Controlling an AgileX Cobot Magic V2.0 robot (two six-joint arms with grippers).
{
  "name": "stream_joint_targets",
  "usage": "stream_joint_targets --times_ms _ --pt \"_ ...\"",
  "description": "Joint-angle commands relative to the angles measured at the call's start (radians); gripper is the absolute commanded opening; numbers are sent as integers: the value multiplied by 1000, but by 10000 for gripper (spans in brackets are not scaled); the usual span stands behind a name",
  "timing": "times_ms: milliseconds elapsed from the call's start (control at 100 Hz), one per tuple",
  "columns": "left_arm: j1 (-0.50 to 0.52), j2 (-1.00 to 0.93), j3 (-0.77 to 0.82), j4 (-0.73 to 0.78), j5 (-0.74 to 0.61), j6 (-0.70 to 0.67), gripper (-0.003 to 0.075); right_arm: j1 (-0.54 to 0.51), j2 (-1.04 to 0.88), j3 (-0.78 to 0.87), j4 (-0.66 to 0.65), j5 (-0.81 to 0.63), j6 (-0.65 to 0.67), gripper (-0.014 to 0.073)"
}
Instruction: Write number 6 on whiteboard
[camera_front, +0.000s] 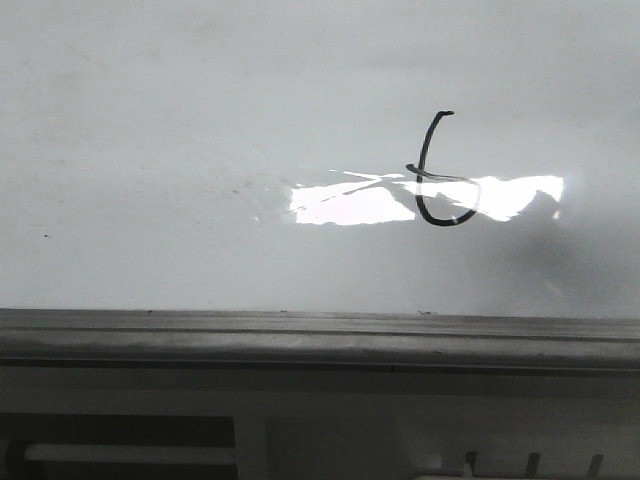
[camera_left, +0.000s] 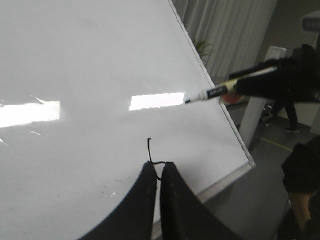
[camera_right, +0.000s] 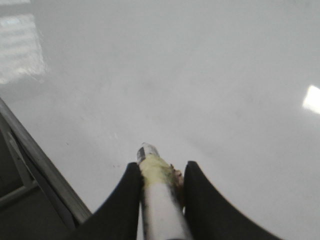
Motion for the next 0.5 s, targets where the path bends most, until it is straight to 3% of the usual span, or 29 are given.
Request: stream_joint_targets --times_ms 0,200,490 --pt "2 68 -46 37 54 -8 62 37 -23 -43 -2 12 -8 -64" --pt "2 339 -179 271 244 -8 370 125 39 -43 69 104 -8 -64" --pt "2 732 -419 364 478 47 377 343 200 -43 86 146 -8 -64"
